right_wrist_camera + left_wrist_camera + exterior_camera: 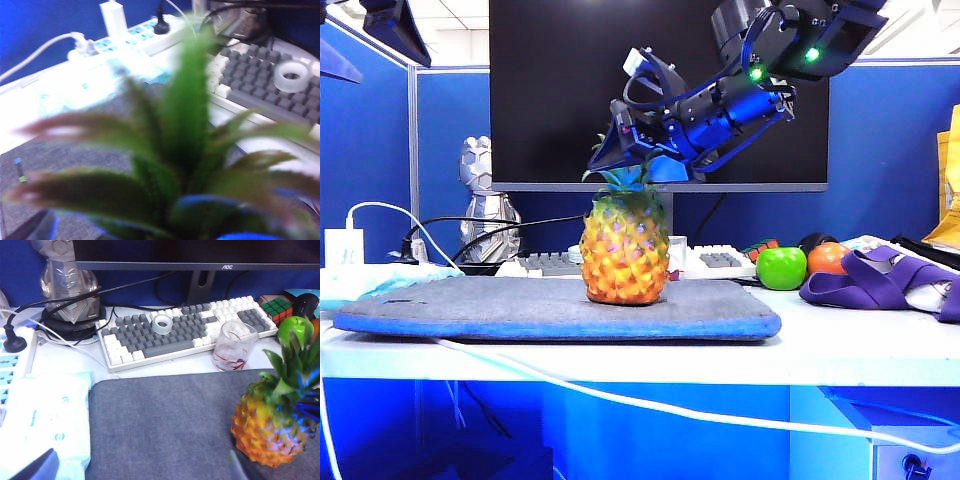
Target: Pick up the pineapple and place it above the gray bag.
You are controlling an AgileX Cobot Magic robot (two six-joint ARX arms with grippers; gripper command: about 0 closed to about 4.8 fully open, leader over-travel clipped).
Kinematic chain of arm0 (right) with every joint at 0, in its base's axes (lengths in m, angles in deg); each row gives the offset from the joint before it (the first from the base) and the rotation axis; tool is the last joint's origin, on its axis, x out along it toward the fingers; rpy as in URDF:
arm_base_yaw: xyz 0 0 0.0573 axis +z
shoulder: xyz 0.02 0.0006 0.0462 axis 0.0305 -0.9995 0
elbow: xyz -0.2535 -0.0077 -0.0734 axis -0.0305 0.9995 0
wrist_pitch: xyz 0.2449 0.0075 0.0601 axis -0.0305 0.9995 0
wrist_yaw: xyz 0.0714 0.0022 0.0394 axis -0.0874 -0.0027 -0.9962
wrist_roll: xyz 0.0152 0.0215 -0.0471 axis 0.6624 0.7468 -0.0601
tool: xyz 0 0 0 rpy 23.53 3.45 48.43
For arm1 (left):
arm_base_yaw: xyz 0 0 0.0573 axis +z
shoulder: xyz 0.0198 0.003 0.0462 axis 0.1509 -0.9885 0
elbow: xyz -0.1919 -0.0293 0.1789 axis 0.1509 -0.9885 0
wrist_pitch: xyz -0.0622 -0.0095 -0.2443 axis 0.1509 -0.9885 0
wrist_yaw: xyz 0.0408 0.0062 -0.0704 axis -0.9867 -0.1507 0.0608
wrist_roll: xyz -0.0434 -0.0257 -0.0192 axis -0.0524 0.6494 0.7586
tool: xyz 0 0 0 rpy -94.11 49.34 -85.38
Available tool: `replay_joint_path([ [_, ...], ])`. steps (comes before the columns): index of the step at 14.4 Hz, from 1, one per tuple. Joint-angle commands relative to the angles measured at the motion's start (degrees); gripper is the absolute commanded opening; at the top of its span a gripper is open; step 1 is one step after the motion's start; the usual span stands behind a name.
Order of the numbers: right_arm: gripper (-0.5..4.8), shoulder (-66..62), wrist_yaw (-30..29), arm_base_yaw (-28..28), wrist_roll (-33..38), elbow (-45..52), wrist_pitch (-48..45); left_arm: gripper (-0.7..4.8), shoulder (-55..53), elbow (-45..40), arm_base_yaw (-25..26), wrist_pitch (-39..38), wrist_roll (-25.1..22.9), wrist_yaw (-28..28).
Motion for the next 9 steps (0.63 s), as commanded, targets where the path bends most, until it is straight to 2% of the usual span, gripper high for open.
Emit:
replay_joint_path([
  [1, 4.79, 0.15, -1.22, 0.15, 0.35, 0.0, -0.85, 4.79, 0.07, 0.28, 0.02, 0.5, -0.07, 0.24],
  [6, 4.79, 1.73, -1.16, -0.24, -2.21, -0.04, -0.26, 4.79, 0.07, 0.28, 0.02, 0.5, -0.07, 0.28],
  [9, 4.79, 4.02, -0.2, -1.51, -5.84, -0.02, 3.13, 4.79, 0.07, 0.28, 0.02, 0.52, -0.02, 0.46],
])
